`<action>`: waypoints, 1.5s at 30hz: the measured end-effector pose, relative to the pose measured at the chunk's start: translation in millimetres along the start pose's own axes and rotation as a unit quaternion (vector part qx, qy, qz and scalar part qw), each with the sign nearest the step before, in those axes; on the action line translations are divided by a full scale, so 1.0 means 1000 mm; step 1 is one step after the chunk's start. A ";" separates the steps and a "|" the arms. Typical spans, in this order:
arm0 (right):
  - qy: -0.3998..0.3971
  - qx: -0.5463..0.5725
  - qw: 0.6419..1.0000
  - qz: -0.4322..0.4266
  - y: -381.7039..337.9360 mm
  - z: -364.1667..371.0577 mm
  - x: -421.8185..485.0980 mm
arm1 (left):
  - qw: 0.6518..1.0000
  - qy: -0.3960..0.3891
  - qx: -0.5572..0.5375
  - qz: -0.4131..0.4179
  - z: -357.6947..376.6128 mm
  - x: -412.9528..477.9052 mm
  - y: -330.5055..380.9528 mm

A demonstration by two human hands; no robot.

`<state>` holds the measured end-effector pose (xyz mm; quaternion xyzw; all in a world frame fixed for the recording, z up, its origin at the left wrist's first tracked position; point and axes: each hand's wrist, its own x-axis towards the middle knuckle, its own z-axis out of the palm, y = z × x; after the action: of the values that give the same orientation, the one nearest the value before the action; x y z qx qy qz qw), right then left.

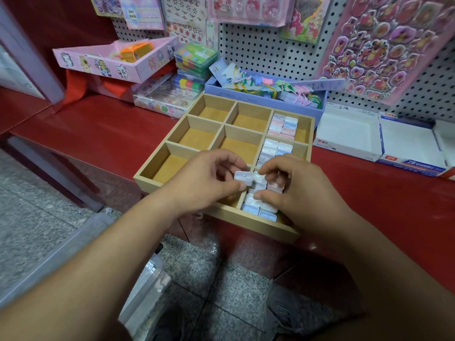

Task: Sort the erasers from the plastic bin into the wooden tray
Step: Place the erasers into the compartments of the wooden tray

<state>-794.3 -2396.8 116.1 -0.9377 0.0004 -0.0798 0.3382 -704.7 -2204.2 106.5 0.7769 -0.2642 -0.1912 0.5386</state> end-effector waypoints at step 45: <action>-0.249 0.029 0.962 -0.112 -0.103 0.115 -0.023 | 0.904 0.267 0.330 -0.046 -0.078 -0.144 -0.075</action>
<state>-805.3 -2243.6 90.7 -0.9118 -0.1909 0.1194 0.3435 -757.0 -2036.7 64.7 0.9433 -0.1228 0.0969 0.2926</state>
